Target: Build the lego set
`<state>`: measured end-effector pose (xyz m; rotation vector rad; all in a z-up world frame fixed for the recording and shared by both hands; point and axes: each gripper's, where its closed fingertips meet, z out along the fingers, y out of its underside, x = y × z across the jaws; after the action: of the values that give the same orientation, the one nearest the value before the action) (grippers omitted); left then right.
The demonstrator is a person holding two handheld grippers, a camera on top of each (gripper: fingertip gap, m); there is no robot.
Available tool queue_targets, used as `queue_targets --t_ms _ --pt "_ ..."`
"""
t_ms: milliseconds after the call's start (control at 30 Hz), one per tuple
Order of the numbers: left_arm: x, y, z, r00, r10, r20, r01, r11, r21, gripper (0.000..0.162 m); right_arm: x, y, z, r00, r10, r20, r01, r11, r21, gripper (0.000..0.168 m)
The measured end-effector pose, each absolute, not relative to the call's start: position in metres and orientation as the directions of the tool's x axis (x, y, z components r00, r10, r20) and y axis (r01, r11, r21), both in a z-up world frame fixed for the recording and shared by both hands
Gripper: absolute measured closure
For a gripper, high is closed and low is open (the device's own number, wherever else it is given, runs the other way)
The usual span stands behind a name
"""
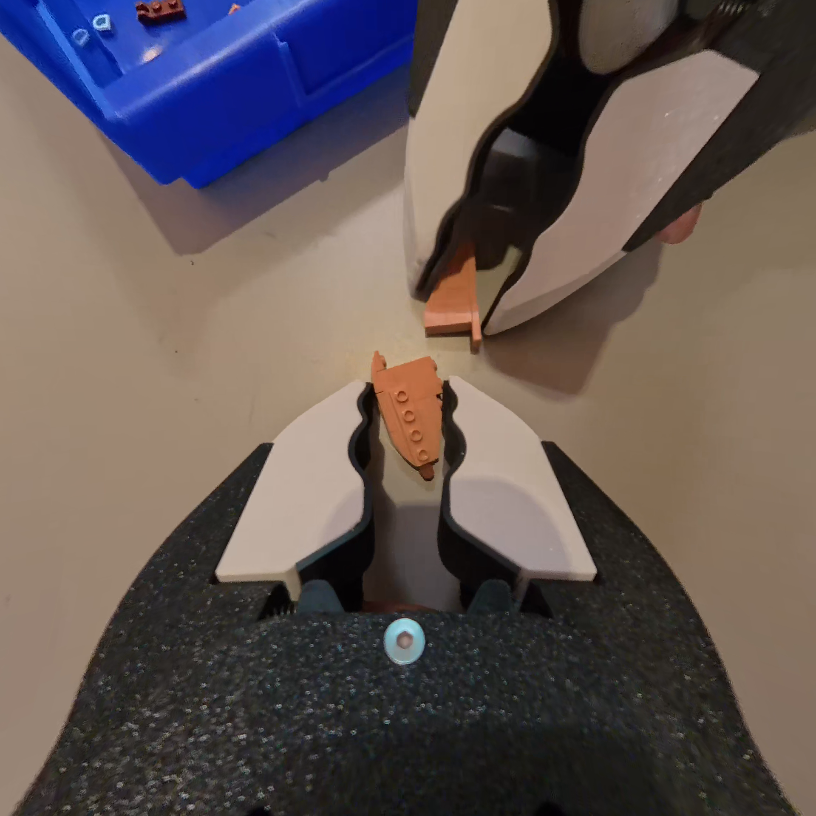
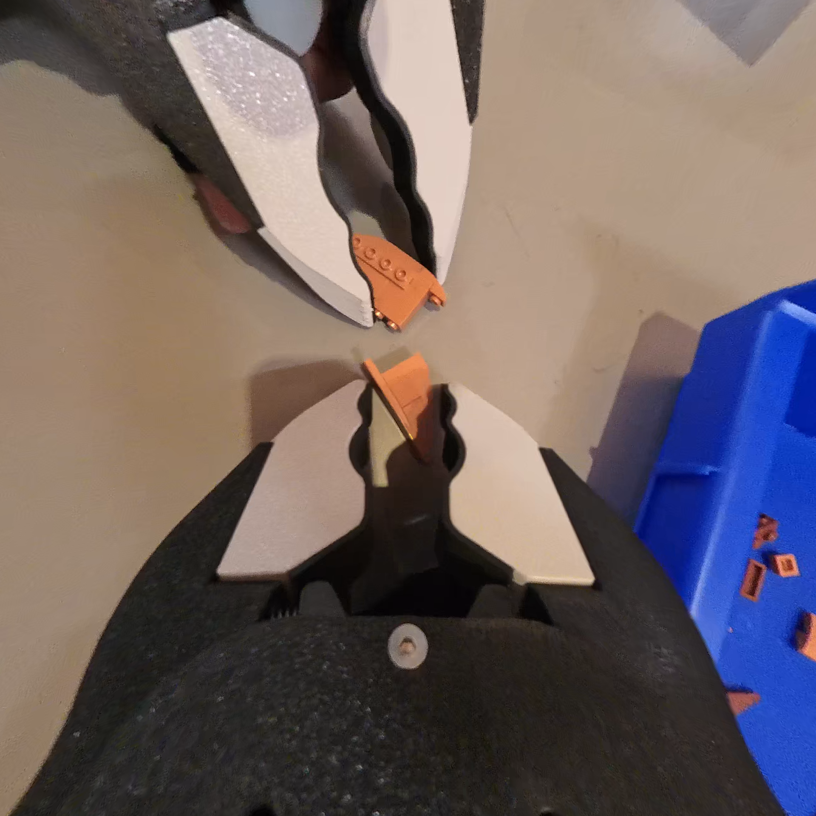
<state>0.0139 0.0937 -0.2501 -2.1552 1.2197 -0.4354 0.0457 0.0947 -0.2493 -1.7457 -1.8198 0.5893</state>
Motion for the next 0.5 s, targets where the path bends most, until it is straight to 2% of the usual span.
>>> queue_targets --t_ms 100,267,500 --pt "0.013 0.093 -0.250 0.498 -0.867 0.002 -0.646 -0.373 -0.666 0.132 0.042 0.093 -0.249 -0.033 0.995 0.093 0.748 0.086 -0.658 0.143" --pt "0.014 0.088 -0.247 0.466 -0.881 0.079 -0.601 -0.381 -0.703 0.133 0.034 0.089 -0.246 -0.122 0.965 0.234 0.703 0.250 -0.666 0.145" --pt "0.011 0.078 -0.249 0.400 -0.916 0.041 -0.650 -0.314 -0.692 0.133 0.026 0.083 -0.241 -0.187 0.929 0.321 0.642 0.362 -0.676 0.145"
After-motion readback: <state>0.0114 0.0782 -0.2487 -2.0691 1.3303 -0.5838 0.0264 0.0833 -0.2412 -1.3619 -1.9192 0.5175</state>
